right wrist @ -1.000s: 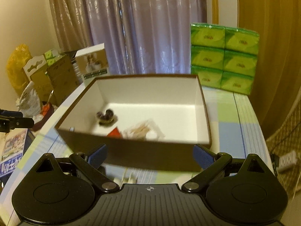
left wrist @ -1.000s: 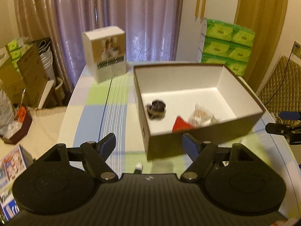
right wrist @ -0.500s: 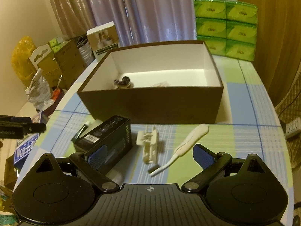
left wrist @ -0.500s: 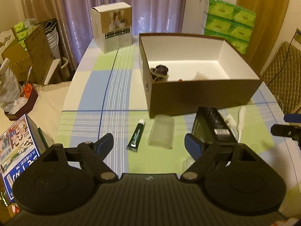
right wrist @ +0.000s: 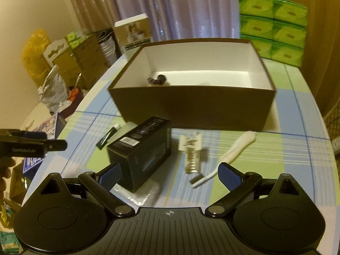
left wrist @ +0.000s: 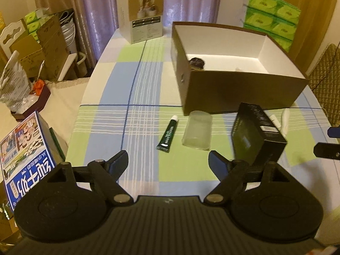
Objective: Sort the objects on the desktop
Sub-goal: 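Grasp the black FLYCO box with the right tool while the left tool grasps the clear cup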
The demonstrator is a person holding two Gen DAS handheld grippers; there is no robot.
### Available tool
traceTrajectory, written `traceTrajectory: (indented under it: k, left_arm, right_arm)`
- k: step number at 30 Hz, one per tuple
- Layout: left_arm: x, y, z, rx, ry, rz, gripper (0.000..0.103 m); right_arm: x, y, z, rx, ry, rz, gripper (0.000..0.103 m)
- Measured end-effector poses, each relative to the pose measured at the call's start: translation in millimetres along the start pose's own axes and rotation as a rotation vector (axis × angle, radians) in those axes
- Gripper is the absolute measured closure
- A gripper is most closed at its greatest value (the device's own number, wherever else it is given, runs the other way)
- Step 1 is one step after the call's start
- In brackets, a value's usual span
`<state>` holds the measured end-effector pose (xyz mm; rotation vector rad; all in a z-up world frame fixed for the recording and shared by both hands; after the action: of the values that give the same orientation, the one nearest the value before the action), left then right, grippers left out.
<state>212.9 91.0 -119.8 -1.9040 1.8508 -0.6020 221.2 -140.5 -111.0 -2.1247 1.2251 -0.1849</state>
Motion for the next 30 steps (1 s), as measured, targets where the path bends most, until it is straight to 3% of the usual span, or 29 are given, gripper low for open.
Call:
traceTrajectory:
  k: [17,23,25,30]
  left_arm:
    - [-34.7,8.6,29.4,-0.057,-0.029,-0.039,0.023]
    - [-36.4,8.0,41.4,-0.075,-0.015,-0.034,0.023]
    - [-36.0,7.5,46.1,-0.083,-0.011,-0.033,0.023]
    - [-30.6,5.7,56.2,-0.096,0.009,-0.019,0.024]
  right_arm:
    - [-65.5,-7.7,75.4,-0.051,0.007,-0.075,0.008]
    - [-50.5,-5.8,88.0,-0.080,0.052,-0.051,0.034]
    - [-44.2,-3.2,88.1,-0.099,0.039,-0.047,0.051]
    - [-12.8,0.1,80.9,-0.118,0.082,-0.037,0.061]
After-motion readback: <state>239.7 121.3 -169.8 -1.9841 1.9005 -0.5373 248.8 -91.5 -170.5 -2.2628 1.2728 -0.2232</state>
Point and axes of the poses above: each gripper's, at about its wrist camera, not at the fingertips, and z roughly the way its jaws point, x to its right, y to its underside, the point moved 10 cm from there along z, roughly the way its jaws point, and after that the axes turned 1 degree about -x, right-handed, at the moved point
